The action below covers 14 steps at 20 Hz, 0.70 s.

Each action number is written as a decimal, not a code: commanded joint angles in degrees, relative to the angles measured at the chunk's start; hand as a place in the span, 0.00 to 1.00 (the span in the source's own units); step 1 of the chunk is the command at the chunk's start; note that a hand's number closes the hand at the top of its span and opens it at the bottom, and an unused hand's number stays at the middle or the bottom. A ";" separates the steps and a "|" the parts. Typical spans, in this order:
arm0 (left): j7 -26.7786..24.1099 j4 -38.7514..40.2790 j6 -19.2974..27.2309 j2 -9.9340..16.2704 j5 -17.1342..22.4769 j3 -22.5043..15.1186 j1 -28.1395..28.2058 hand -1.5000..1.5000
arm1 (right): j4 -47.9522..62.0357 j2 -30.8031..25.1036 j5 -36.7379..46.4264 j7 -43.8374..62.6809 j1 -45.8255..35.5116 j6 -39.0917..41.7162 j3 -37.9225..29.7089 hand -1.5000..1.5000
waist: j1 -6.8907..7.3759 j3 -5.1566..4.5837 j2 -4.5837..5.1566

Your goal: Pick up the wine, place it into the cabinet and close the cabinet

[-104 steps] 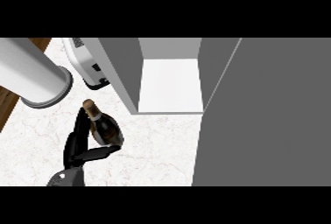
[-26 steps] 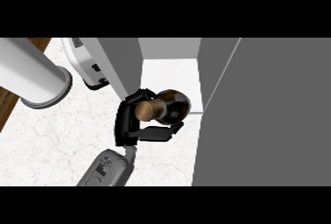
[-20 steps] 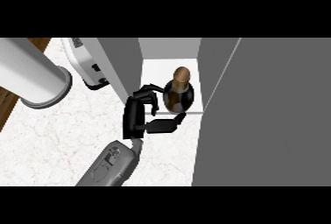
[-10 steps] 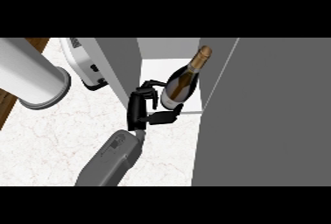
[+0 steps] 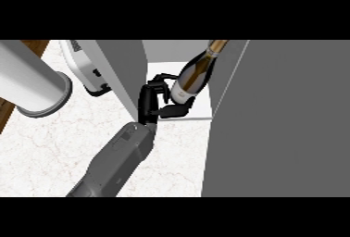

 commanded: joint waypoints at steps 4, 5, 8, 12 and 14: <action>1.86 8.45 -1.52 -0.01 4.96 0.85 -9.58 1.00 | 0.65 -1.49 -6.08 -1.04 0.91 2.22 -4.37 0.00 | 0.10 0.03 -0.04; 2.03 10.80 -2.02 0.00 4.64 1.71 -10.28 1.00 | -2.30 -0.77 -5.92 1.50 0.92 0.25 -2.63 0.00 | 0.15 0.02 -0.03; -0.13 14.18 -0.74 0.00 7.67 0.04 -13.37 1.00 | 0.22 1.06 -0.90 -0.91 -0.70 0.51 0.25 0.00 | -0.70 0.00 0.29; 0.63 20.96 -0.24 0.00 5.91 0.05 -17.57 1.00 | -0.06 0.43 -2.11 -0.87 0.09 2.42 1.12 0.00 | -1.43 0.01 0.60; 0.36 21.43 -0.09 -0.01 6.57 -2.13 -15.15 1.00 | -1.45 -1.56 -4.40 1.68 -2.63 -0.06 -1.08 0.00 | -1.72 -0.02 0.58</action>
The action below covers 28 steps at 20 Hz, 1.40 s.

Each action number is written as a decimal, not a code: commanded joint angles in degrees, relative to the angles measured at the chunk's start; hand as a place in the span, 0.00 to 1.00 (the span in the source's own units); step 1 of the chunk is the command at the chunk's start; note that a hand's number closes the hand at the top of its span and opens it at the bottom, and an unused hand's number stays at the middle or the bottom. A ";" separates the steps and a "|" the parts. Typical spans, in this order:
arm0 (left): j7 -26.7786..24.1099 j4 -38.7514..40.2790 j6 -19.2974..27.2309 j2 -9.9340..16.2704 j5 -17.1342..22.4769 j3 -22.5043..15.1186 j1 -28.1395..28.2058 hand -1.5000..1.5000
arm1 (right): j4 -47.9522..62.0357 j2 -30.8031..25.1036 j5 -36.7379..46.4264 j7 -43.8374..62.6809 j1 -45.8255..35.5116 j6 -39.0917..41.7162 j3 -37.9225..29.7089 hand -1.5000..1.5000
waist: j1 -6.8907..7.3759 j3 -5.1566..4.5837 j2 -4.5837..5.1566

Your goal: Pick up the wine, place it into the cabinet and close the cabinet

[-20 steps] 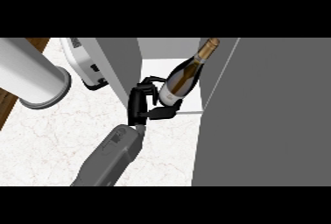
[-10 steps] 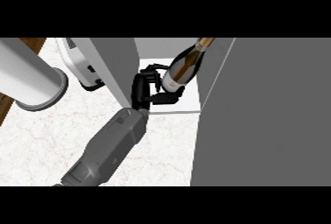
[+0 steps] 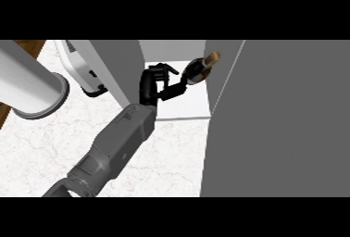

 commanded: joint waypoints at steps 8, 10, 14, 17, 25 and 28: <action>-4.50 8.43 -2.55 -0.05 2.07 -0.51 0.48 1.00 | 0.54 0.96 2.10 1.39 -5.26 -2.91 3.47 0.00 | -1.54 -0.10 0.79; -0.70 8.28 -1.88 -0.05 2.04 -1.97 -0.86 1.00 | 3.42 -1.11 -0.69 0.21 -5.71 -0.71 0.50 0.00 | -1.45 -0.04 0.55; -4.47 10.10 -2.35 -0.05 2.75 -1.73 2.19 1.00 | 1.11 -1.13 -1.50 0.67 -4.75 -0.51 0.67 0.00 | -3.04 -0.10 1.04; -7.95 12.16 -3.70 -0.05 2.69 -0.63 1.50 1.00 | -0.68 0.57 0.15 0.58 -2.66 -1.39 1.81 0.00 | -2.84 -0.13 1.07; -8.56 13.05 -2.04 -0.05 3.27 -0.89 -1.54 1.00 | 0.32 0.86 0.81 0.63 -4.16 -0.93 3.98 0.00 | -3.62 -0.17 1.54; -6.52 12.90 -2.06 -0.05 3.60 -0.81 -3.71 1.00 | -0.59 0.91 -1.20 1.18 -2.49 -1.29 2.67 0.00 | -2.79 -0.09 0.81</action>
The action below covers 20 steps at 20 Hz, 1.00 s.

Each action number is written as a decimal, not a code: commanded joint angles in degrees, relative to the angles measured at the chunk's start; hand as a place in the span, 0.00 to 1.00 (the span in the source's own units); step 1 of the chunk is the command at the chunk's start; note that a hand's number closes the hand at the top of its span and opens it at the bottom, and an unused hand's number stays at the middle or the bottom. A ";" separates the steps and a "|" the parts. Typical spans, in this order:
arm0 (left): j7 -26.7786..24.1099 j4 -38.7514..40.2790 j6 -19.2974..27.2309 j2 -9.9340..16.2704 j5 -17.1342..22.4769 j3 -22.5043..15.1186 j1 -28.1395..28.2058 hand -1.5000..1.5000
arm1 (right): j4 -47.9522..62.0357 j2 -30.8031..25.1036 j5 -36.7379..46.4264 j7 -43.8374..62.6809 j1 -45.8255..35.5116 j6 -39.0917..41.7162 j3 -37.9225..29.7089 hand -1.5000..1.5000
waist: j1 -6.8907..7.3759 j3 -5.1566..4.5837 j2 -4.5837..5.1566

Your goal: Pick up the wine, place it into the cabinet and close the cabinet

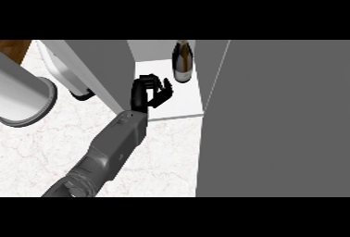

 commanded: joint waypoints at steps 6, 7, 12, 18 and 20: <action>-0.12 2.53 -1.65 0.00 0.82 1.46 -4.38 1.00 | 1.35 -0.16 -0.17 -0.83 0.03 1.07 -0.20 0.00 | 0.26 0.03 0.21; 0.97 3.45 -1.78 0.00 0.84 1.73 -6.00 1.00 | 1.12 -0.31 0.58 -0.01 -1.24 0.57 0.88 0.00 | -0.10 -0.02 0.60; -0.22 5.52 -1.75 0.00 0.61 2.55 -7.72 1.00 | 2.94 -0.13 -0.29 -2.09 0.09 1.81 -0.91 0.00 | 0.27 0.08 0.44; 2.65 7.65 2.32 0.00 0.18 2.68 -12.43 1.00 | 1.60 -0.37 -1.03 -1.76 0.48 1.83 -1.24 0.00 | -0.65 0.11 0.53; 0.55 8.19 -0.16 0.88 -0.63 2.06 -10.25 1.00 | -1.31 -0.24 -1.93 -0.28 1.88 1.56 -0.28 0.00 | -0.81 0.04 0.51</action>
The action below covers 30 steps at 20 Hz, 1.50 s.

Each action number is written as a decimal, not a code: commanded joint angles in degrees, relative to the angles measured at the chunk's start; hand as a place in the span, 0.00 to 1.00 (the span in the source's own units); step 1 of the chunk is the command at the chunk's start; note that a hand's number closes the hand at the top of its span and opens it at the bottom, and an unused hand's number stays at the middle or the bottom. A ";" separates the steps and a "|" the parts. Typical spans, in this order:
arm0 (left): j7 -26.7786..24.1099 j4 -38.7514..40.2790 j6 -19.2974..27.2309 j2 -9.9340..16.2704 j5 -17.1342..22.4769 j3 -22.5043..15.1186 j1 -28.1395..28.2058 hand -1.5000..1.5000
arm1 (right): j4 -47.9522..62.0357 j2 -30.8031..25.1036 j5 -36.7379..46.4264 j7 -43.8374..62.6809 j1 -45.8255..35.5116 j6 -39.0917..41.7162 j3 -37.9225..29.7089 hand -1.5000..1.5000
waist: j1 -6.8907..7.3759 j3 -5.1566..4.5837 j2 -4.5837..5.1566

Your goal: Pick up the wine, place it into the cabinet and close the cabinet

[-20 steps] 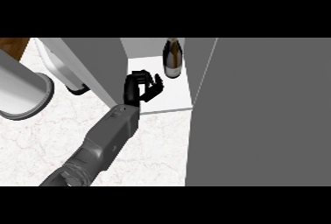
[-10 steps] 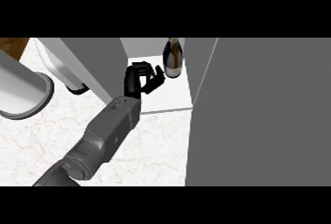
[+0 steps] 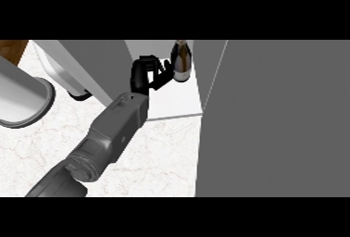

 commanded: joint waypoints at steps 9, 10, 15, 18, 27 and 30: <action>0.93 3.30 1.95 2.91 -0.68 0.62 -4.14 1.00 | -0.78 -1.05 -0.78 0.87 0.42 0.48 -0.51 0.00 | -0.06 -0.02 0.32; 2.51 3.31 2.81 4.06 -1.07 0.27 -5.00 1.00 | -0.50 -0.48 -1.37 -0.12 1.27 0.89 -0.95 0.00 | -0.51 0.04 0.40; 3.24 3.34 6.24 2.26 -2.40 -0.76 -4.79 0.00 | -0.25 -0.48 -0.36 0.14 -0.79 0.35 0.14 0.00 | -0.50 0.00 0.72; 4.18 3.35 6.97 2.75 -3.11 -1.31 -3.42 0.00 | -2.65 0.17 0.32 0.64 1.05 0.22 1.19 0.00 | -1.17 -0.03 0.70; 6.93 3.34 5.38 5.60 -3.75 -1.40 -3.00 0.00 | -1.38 0.57 1.06 0.03 1.11 0.25 1.37 0.00 | -0.07 -0.05 0.51; 2.62 3.33 7.32 3.56 -3.09 -0.59 -0.72 0.00 | -0.43 -0.30 0.44 -0.85 0.04 0.95 0.20 0.00 | -0.19 -0.06 0.75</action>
